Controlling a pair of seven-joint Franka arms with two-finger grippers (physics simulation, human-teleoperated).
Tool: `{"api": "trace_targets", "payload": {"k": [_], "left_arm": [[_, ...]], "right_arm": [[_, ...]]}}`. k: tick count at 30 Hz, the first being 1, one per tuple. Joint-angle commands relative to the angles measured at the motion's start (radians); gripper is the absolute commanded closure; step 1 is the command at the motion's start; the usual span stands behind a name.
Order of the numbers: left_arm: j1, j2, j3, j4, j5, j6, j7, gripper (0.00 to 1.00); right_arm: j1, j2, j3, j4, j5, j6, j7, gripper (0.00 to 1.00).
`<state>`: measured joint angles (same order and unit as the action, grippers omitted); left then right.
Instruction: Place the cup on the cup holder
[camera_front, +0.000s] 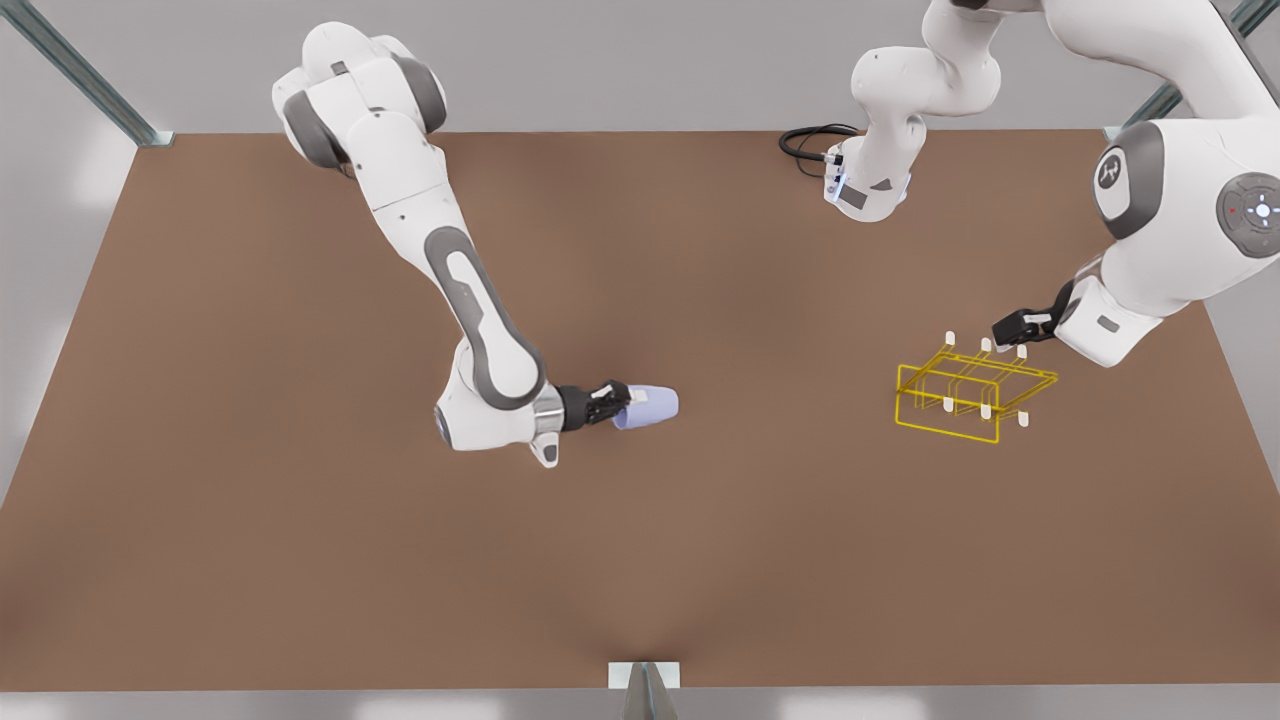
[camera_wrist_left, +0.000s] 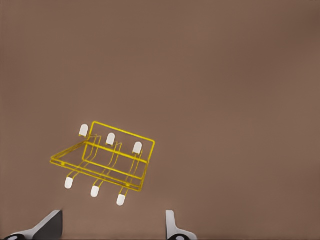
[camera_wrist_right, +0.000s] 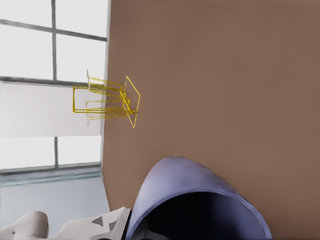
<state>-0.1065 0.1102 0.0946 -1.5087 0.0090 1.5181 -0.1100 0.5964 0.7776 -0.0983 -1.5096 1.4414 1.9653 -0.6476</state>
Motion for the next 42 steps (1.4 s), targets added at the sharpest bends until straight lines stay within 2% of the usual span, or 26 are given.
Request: {"api": "trace_targets", "payload": {"k": [1, 4, 11, 19, 20, 21, 32, 36, 42], "left_arm": [[-0.009, 0.0, 0.001, -0.001, 0.002, -0.004, -0.008, 0.0], [-0.01, 0.0, 0.001, -0.007, 0.002, -0.004, -0.01, 0.0], [-0.012, 0.002, 0.001, -0.007, 0.002, -0.004, -0.01, 0.0], [-0.012, -0.001, 0.001, -0.005, 0.0, -0.004, -0.023, 0.0], [-0.016, -0.003, 0.001, -0.005, 0.0, -0.013, -0.039, 0.0], [-0.033, -0.001, -0.001, -0.004, 0.003, -0.049, -0.148, 0.0], [-0.128, -0.018, -0.004, 0.041, 0.0, -0.168, -0.382, 0.0], [-0.182, 0.081, -0.007, 0.14, 0.0, -0.194, -0.609, 0.0], [-0.246, 0.106, -0.007, 0.159, -0.003, -0.18, -0.79, 0.0]], "right_arm": [[0.025, 0.037, 0.0, 0.038, 0.089, 0.098, -0.119, 0.79], [0.077, 0.107, 0.0, 0.1, 0.159, 0.173, -0.129, 0.79], [0.125, 0.229, 0.002, 0.247, 0.203, 0.211, -0.126, 0.79], [0.126, 0.273, 0.0, 0.262, 0.203, 0.211, -0.127, 0.79], [0.126, 0.279, 0.002, 0.267, 0.203, 0.211, -0.127, 0.29], [0.129, 0.279, 0.002, 0.266, 0.221, 0.213, -0.129, 0.0], [0.132, 0.269, 0.002, 0.244, 0.215, 0.23, -0.144, 0.0], [0.128, 0.255, 0.0, 0.198, 0.209, 0.228, -0.147, 0.0], [0.111, 0.212, 0.002, 0.141, 0.206, 0.218, -0.164, 0.0]]}}
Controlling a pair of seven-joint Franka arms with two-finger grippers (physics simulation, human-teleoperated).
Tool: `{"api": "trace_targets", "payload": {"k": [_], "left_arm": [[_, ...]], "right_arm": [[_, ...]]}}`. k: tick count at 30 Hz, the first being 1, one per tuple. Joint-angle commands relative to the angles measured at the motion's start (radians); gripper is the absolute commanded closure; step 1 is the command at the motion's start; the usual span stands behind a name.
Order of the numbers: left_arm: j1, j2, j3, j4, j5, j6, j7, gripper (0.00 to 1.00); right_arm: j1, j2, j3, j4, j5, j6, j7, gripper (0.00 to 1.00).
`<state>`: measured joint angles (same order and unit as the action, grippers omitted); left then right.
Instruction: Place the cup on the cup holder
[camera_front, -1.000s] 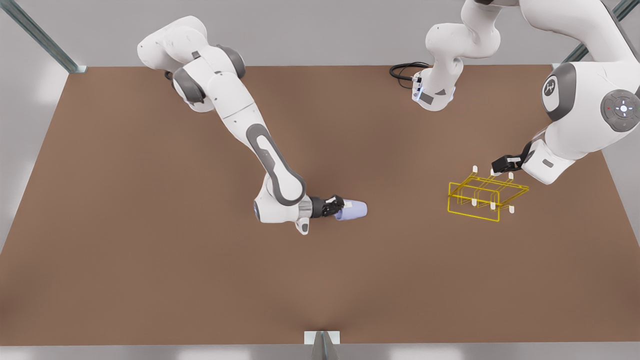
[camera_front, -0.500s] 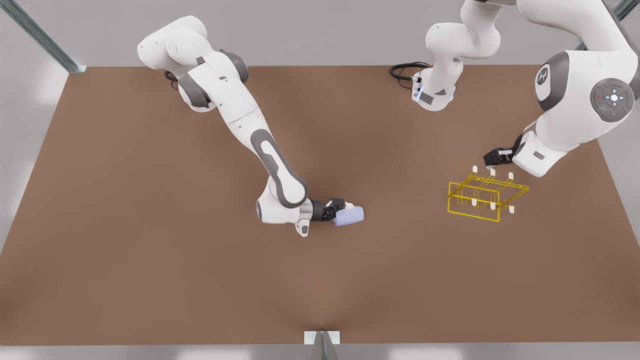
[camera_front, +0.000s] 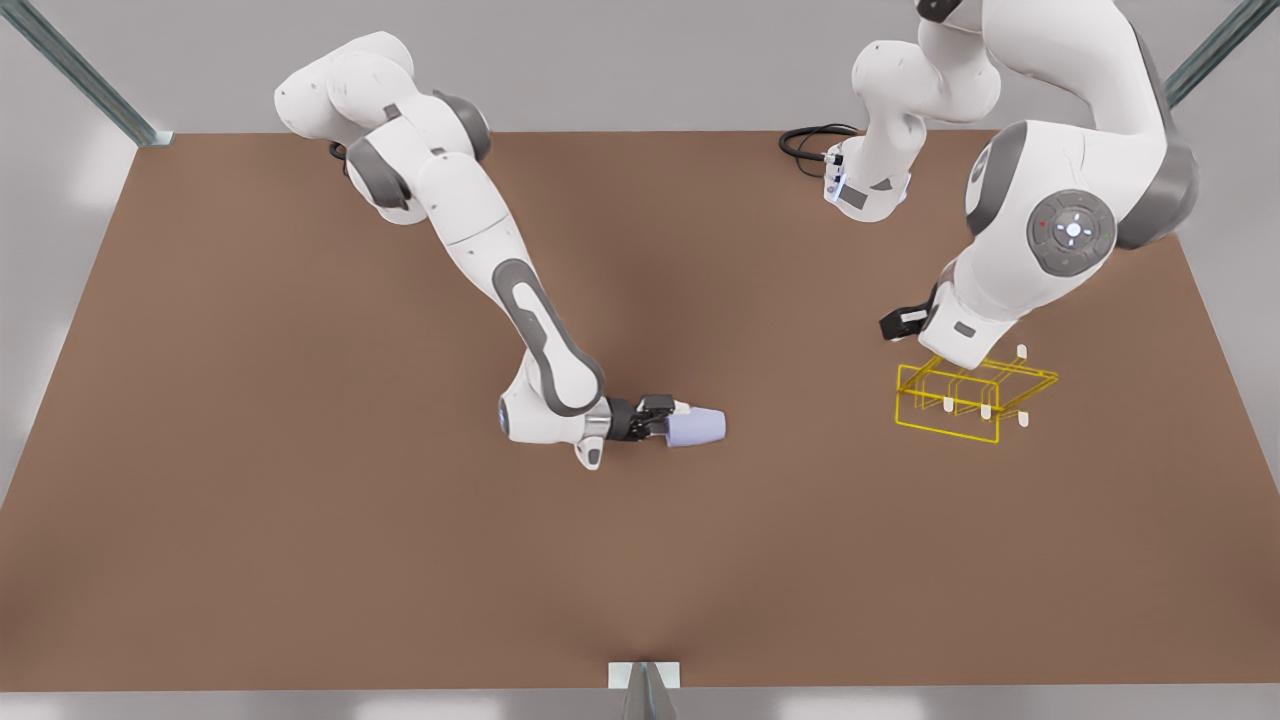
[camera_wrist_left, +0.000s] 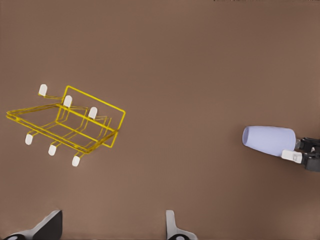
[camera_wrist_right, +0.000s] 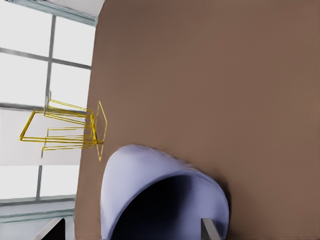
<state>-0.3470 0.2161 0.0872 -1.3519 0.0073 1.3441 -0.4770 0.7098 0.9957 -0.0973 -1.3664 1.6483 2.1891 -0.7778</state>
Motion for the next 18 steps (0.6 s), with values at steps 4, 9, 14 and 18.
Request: {"api": "trace_targets", "payload": {"k": [4, 9, 14, 18], "left_arm": [[-0.024, 0.0, 0.0, 0.002, -0.001, -0.003, -0.46, 0.0], [-0.067, 0.051, -0.003, 0.002, -0.007, 0.053, -0.729, 0.0], [-0.079, 0.192, -0.072, 0.1, -0.027, 0.163, -1.208, 0.0], [-0.147, 0.439, -0.147, 0.198, -0.027, 0.501, -1.977, 0.0]], "right_arm": [[-0.033, -0.034, 0.001, -0.026, -0.001, -0.025, -0.034, 0.0], [-0.079, -0.106, 0.001, -0.138, -0.045, -0.06, -0.04, 0.0], [-0.315, -0.324, -0.031, -0.32, -0.655, -0.311, 0.096, 0.0], [-0.366, -0.578, -0.168, 0.021, -1.487, -0.969, 0.639, 0.0]]}}
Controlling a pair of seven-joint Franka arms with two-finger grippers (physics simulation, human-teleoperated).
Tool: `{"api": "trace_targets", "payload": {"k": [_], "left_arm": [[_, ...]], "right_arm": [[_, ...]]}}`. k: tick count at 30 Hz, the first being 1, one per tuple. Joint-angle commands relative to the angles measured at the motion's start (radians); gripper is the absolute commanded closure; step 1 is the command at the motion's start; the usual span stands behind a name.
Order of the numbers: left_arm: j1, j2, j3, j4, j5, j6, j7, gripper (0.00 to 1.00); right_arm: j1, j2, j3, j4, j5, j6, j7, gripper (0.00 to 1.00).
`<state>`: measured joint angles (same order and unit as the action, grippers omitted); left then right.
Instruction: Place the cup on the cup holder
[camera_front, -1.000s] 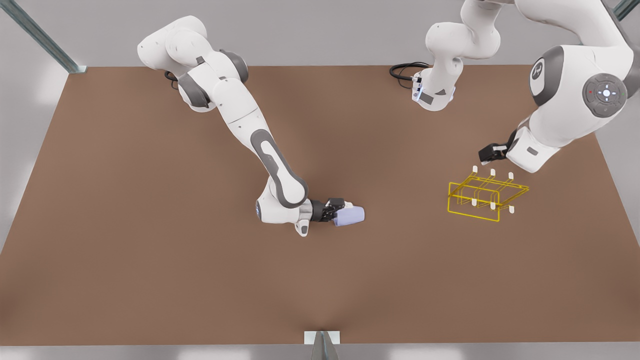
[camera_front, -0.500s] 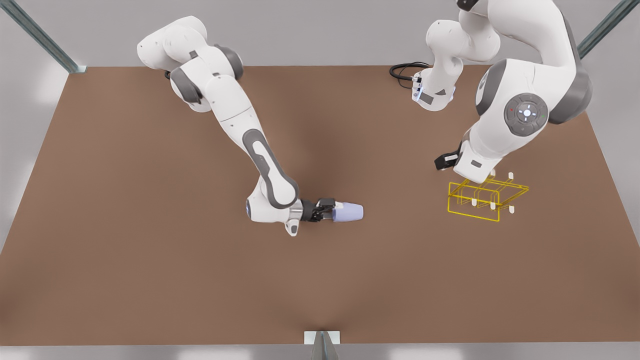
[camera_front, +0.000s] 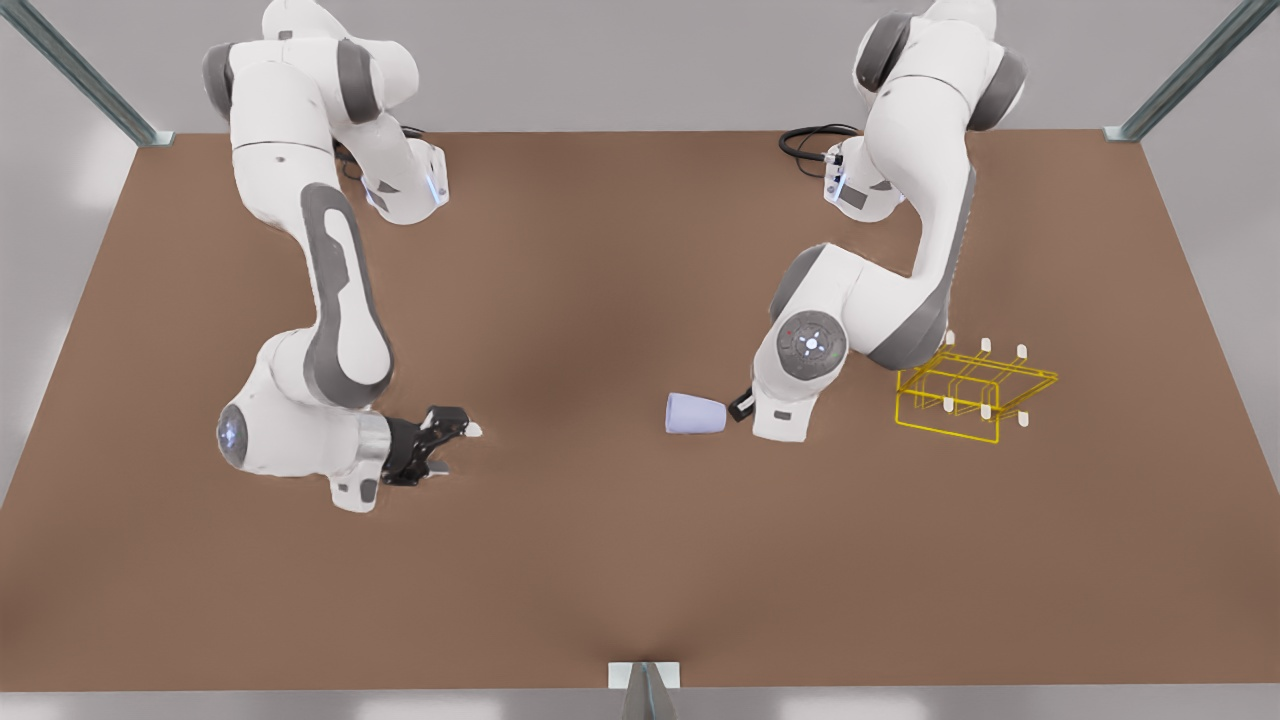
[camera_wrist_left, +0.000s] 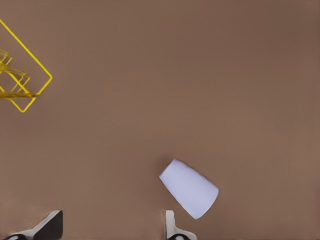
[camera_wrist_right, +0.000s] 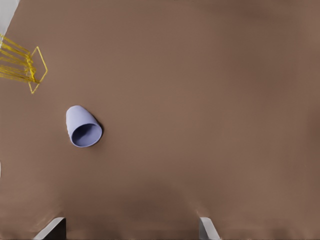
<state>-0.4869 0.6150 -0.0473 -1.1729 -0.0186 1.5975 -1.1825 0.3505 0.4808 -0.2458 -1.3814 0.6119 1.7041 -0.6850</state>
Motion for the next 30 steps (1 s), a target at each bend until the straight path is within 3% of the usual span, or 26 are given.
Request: {"api": "trace_targets", "payload": {"k": [1, 4, 8, 10, 19, 30], "left_arm": [[-0.015, 0.045, -0.013, 0.016, -0.001, 0.294, -1.298, 0.0], [-0.009, -0.032, -0.011, -0.198, -0.001, 0.44, -1.145, 0.0], [-0.032, -0.064, -0.013, -0.382, -0.037, 0.657, -1.206, 0.0], [-0.055, -0.063, -0.013, -0.407, -0.063, 0.725, -1.206, 0.0], [-0.053, -0.098, -0.013, -0.588, -0.064, 0.711, -1.094, 0.0], [-0.067, -0.038, -0.013, -0.596, -0.07, 0.765, -1.056, 0.0]], "right_arm": [[-0.037, -0.159, 0.052, 0.033, -0.549, -0.505, 0.598, 0.0], [-0.065, -0.332, 0.094, 0.013, -0.612, -0.498, 0.601, 0.0], [-0.067, -0.355, 0.095, -0.021, -0.621, -0.462, 0.602, 0.0], [-0.067, -0.355, 0.094, -0.021, -0.621, -0.468, 0.601, 0.0], [-0.065, -0.35, 0.089, -0.021, -0.621, -0.472, 0.588, 0.0], [-0.074, -0.349, 0.088, -0.027, -0.623, -0.495, 0.593, 0.0]]}}
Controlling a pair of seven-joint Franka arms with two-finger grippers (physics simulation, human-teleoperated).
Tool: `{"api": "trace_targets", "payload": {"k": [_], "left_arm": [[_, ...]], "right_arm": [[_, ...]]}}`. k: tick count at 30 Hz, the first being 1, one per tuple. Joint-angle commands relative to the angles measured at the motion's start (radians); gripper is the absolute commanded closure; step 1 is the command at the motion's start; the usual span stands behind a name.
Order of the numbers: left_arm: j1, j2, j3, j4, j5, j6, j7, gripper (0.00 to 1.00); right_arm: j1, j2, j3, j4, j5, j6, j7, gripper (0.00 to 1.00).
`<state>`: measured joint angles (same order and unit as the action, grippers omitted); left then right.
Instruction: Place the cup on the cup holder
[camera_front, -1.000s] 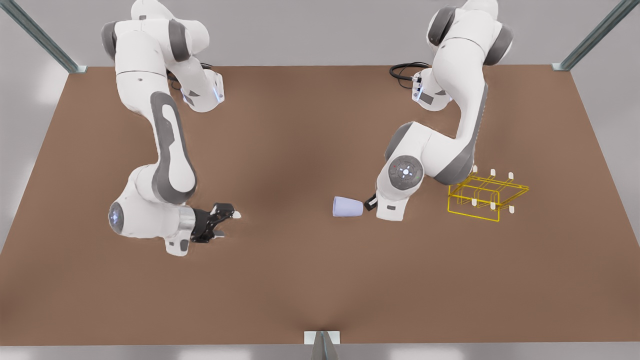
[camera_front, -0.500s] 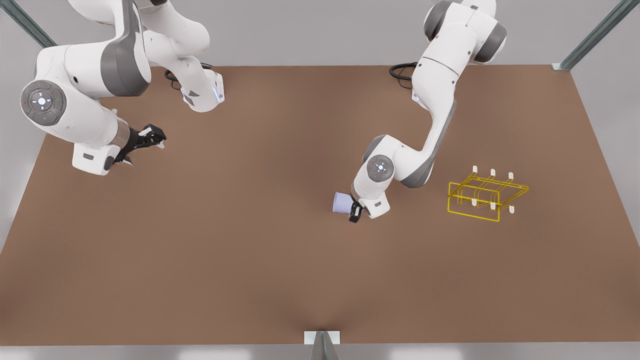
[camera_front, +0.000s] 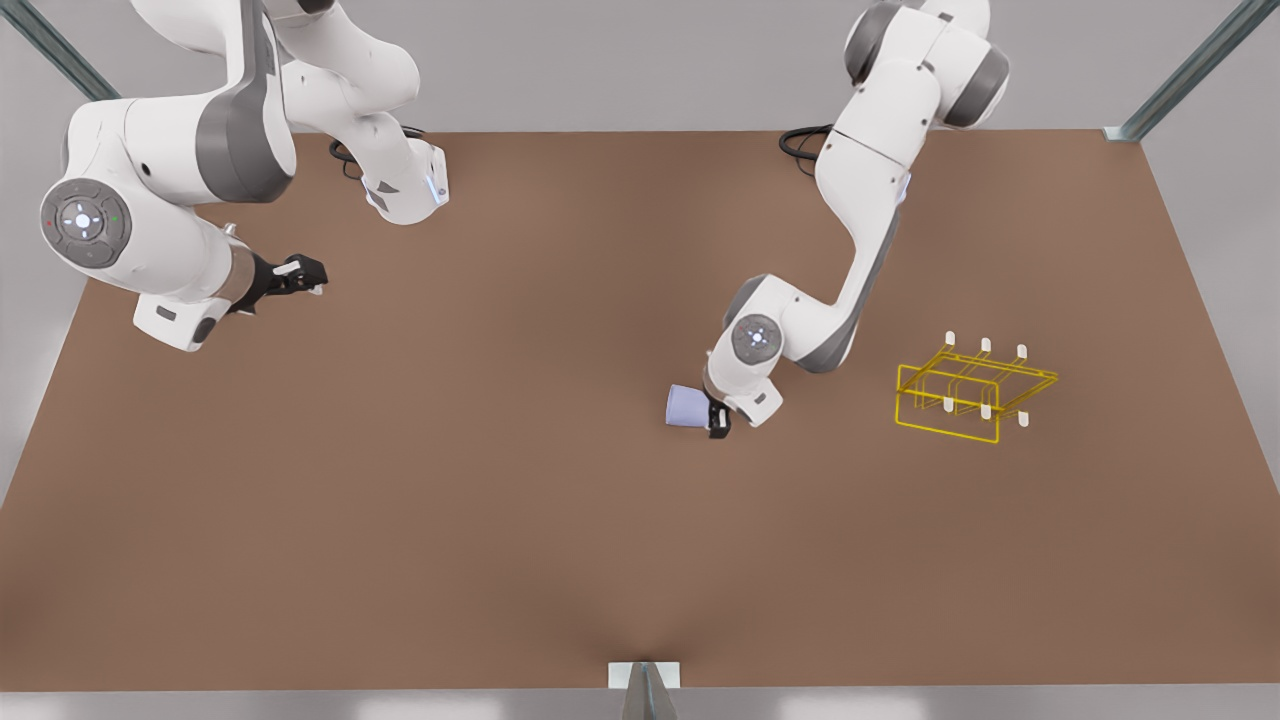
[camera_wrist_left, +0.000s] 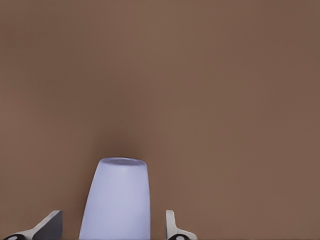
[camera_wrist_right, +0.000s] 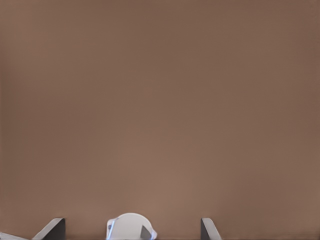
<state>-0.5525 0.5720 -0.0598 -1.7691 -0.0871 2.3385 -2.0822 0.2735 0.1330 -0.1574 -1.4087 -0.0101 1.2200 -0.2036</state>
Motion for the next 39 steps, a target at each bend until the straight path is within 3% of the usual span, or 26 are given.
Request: {"api": "trace_targets", "payload": {"k": [1, 8, 11, 34, 36, 39], "left_arm": [[-0.001, 0.006, 0.0, 0.0, -0.003, 0.024, -0.157, 0.0], [-0.027, 0.016, 0.0, 0.0, -0.016, 0.028, -0.135, 0.0], [-0.027, 0.017, -0.002, 0.0, -0.016, 0.028, 0.091, 0.0], [-0.026, 0.138, -0.005, 0.003, -0.014, 0.145, 0.1, 0.0], [-0.027, 0.137, -0.014, 0.005, -0.016, 0.143, 0.096, 0.33], [-0.027, 0.134, -0.014, 0.005, -0.017, 0.142, 0.097, 0.31]], "right_arm": [[0.003, -0.001, -0.001, 0.0, 0.001, -0.013, 0.113, 0.0], [0.003, 0.001, -0.001, -0.003, -0.001, -0.016, 0.116, 0.0], [0.003, 0.002, -0.001, -0.003, 0.001, -0.016, 0.116, 0.0], [0.006, 0.004, -0.001, -0.003, 0.001, -0.016, 0.116, 0.0], [0.006, 0.004, -0.001, -0.003, 0.001, -0.016, 0.116, 0.0], [0.006, 0.004, -0.001, -0.003, -0.001, -0.016, 0.112, 0.0]]}}
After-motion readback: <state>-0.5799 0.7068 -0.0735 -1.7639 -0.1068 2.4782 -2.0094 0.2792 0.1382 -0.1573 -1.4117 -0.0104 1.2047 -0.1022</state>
